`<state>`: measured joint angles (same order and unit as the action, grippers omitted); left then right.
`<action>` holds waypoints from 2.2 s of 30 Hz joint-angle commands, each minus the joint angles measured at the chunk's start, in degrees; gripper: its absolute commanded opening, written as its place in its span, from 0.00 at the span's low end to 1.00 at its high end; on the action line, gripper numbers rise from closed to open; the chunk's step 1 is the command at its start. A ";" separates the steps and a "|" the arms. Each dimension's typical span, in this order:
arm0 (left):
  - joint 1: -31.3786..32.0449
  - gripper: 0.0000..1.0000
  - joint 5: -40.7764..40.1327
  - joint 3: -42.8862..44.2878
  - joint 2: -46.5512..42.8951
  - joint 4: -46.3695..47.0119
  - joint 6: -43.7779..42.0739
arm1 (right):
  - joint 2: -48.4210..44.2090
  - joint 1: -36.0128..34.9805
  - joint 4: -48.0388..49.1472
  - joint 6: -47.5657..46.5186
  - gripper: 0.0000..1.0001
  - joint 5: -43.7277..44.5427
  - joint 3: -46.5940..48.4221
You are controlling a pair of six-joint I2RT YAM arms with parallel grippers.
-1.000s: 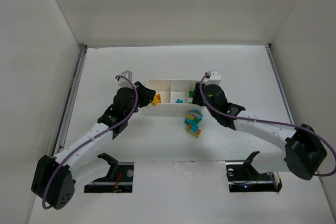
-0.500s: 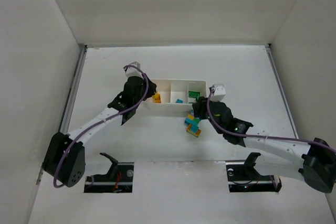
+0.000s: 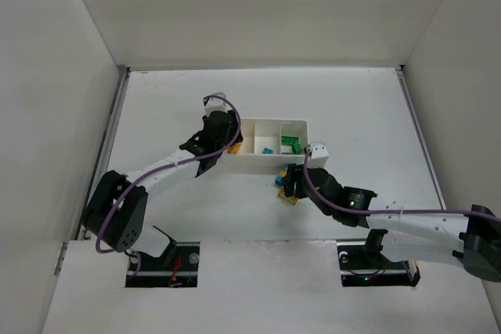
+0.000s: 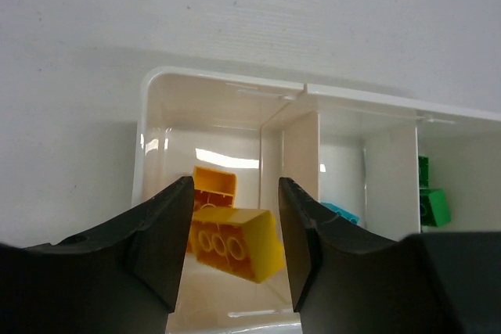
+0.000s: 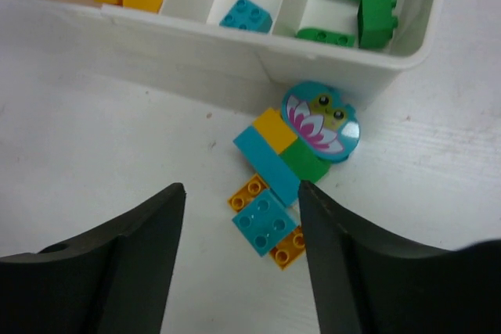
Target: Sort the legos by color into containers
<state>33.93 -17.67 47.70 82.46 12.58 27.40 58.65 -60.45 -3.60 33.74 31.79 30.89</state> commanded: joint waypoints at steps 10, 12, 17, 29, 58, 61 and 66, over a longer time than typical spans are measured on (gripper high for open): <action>3.19 0.48 -0.70 -3.04 -10.37 3.15 0.55 | 8.58 -4.64 -7.48 6.69 0.68 0.99 1.54; 4.60 0.48 -0.26 -5.42 -12.66 3.15 1.43 | 9.28 -4.64 -7.39 6.34 0.67 0.99 1.62; 6.45 0.48 3.07 -10.86 -17.58 1.40 4.15 | 10.42 -4.37 -6.25 4.77 0.65 0.64 1.89; 5.04 0.48 8.88 -18.08 -26.73 -1.24 9.60 | 15.79 -3.76 -7.21 0.81 0.59 1.43 6.02; 3.03 0.47 12.49 -19.93 -31.22 -4.32 10.13 | 18.34 0.99 -7.92 -7.28 0.51 -9.82 8.57; 3.02 0.47 12.84 -20.01 -31.39 -3.97 10.22 | 18.16 1.08 -7.65 -7.11 0.41 -9.03 8.48; 3.90 0.47 13.19 -20.28 -32.18 -4.05 11.27 | 15.10 1.08 -7.65 -5.61 0.31 -7.71 8.92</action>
<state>37.47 -5.32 27.75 52.05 7.44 37.80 76.58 -59.61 -12.43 26.98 23.11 38.52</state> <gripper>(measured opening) 0.472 0.431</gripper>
